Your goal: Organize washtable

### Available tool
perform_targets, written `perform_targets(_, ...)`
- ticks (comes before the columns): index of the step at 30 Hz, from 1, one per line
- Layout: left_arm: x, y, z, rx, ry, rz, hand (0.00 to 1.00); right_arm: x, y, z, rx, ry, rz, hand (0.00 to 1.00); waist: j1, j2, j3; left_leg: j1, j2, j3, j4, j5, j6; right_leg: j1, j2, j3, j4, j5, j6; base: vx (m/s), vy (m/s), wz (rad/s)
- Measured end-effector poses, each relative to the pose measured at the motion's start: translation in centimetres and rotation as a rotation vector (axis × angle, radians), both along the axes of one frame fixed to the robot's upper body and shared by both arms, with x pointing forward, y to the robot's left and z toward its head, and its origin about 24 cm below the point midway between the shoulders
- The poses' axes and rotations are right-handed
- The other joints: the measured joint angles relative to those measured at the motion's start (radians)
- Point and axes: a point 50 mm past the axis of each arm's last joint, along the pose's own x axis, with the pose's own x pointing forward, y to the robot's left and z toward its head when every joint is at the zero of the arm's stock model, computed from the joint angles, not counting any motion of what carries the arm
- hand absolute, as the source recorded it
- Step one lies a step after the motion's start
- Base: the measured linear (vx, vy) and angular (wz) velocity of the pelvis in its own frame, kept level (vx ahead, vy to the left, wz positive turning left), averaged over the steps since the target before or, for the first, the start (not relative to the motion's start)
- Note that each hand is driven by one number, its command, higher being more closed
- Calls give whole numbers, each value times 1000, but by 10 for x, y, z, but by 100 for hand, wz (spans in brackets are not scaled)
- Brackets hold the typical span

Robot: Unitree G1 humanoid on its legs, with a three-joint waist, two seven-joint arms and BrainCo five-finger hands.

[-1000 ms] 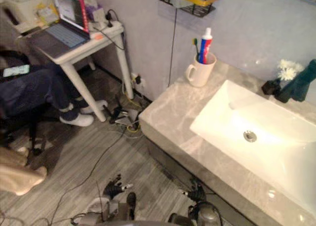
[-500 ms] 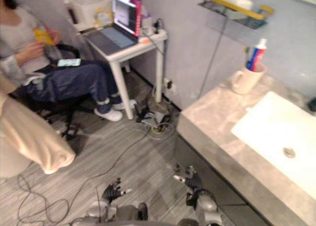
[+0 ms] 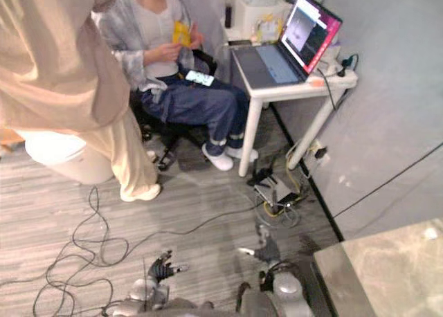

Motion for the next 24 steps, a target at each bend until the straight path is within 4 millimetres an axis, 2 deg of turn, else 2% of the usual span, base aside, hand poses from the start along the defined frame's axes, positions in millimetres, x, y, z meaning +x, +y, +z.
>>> perform_targets(3, -2, -2, -1, 1, 2, -17, 0, -1, 1, -2, 11, 21, 11, 0, 12, -10, 1, 7, 0, -63, 3, 14, -21, 59, -8, -77, -58, 8, -6, 90, -51, 90)
perform_targets(6, -8, -2, -2, 6, 10, -25, 0, 6, 0, -1, 16, 15, 2, 0, 11, -14, 2, -12, -16, -49, 26, 43, -68, 111, -35, -153, -108, 20, -1, 34, 11, 79)
perform_targets(7, -6, -3, -1, 8, -4, -42, 0, 11, 1, -1, 35, 17, -18, 0, 12, -10, 10, -44, 2, 84, 57, 21, -110, 125, -52, -184, -125, 30, -4, -4, 40, 69)
perform_targets(8, -5, -4, -1, 6, -11, -44, 0, 12, -1, -1, 37, 17, -27, 0, 12, 0, 13, -63, 35, 191, 73, 5, -88, 124, -49, -198, -121, 30, -4, -46, 68, 73)
perform_targets(9, -6, -6, -1, 1, -9, -47, 0, 17, -2, 1, 32, 9, -28, 0, 8, 30, 19, -93, 101, 402, 105, -25, -60, 115, -35, -219, -95, 27, -1, -70, 66, 55)
perform_targets(10, -6, -7, 0, -1, -13, -50, 0, 20, -3, 0, 30, 15, -27, 0, 9, 46, 20, -109, 119, 497, 131, -27, -33, 106, -23, -206, -76, 7, 14, -72, 73, 53)
perform_targets(11, -5, -4, 1, 8, -22, -52, 0, 19, -1, -1, 35, 20, -23, 0, 11, 31, 20, -113, 111, 500, 141, -23, -31, 105, -30, -188, -79, -4, 23, -49, 67, 44)
perform_targets(12, -4, -2, 2, 16, -28, -55, 0, 15, 1, -4, 42, 42, -24, 0, 20, 28, 20, -119, 108, 494, 126, -19, -24, 105, -35, -187, -95, -5, 26, -57, 61, 32)
perform_targets(14, -6, 0, 1, 22, -20, -56, 0, 12, 3, -8, 48, 66, -31, 0, 20, 29, 19, -89, 88, 479, 37, 6, 17, 101, -35, -183, -107, 1, 31, -77, 68, 25)
perform_targets(15, -8, 1, 0, 21, -15, -56, 0, 9, 2, -12, 47, 87, -38, 0, 12, 26, 18, -71, 68, 467, -26, 34, 49, 83, -45, -176, -84, 0, 33, -61, 55, 23)
perform_targets(17, -8, 2, 0, 24, -15, -59, 0, 3, 2, -19, 39, 130, -38, 0, 9, 19, 21, -74, 36, 449, -51, 44, 54, 27, -89, -179, 29, -41, 58, -95, 60, 33)
perform_targets(19, -9, 3, 0, 33, -10, -72, 0, -7, 2, -26, 29, 174, -33, 0, 1, 15, 24, -64, 5, 420, -49, 53, 66, -5, -122, -155, 139, -73, 65, -76, 46, 49)
perform_targets(21, -13, 5, -2, 48, -2, -87, 0, -8, 7, -27, 32, 178, -18, 0, -18, 15, 23, -59, -4, 366, -58, 69, 70, -5, -117, -72, 147, -88, 62, -9, -2, 69)
perform_targets(22, -12, 5, -1, 48, -3, -87, 0, -8, 8, -27, 34, 177, -17, 0, -16, 15, 23, -59, -4, 352, -62, 74, 64, -7, -111, -52, 147, -90, 60, 8, -48, 77)
perform_targets(23, -13, 5, -1, 49, -3, -87, 0, -8, 10, -27, 35, 177, -13, 0, -17, 17, 23, -62, -1, 313, -70, 83, 51, -18, -94, -12, 150, -96, 63, 15, -79, 82)
perform_targets(24, -13, 5, -2, 50, -2, -88, 0, -9, 10, -27, 34, 180, -13, 0, -18, 20, 22, -67, 0, 266, -72, 93, 57, -40, -71, 44, 171, -107, 79, 22, -98, 90)
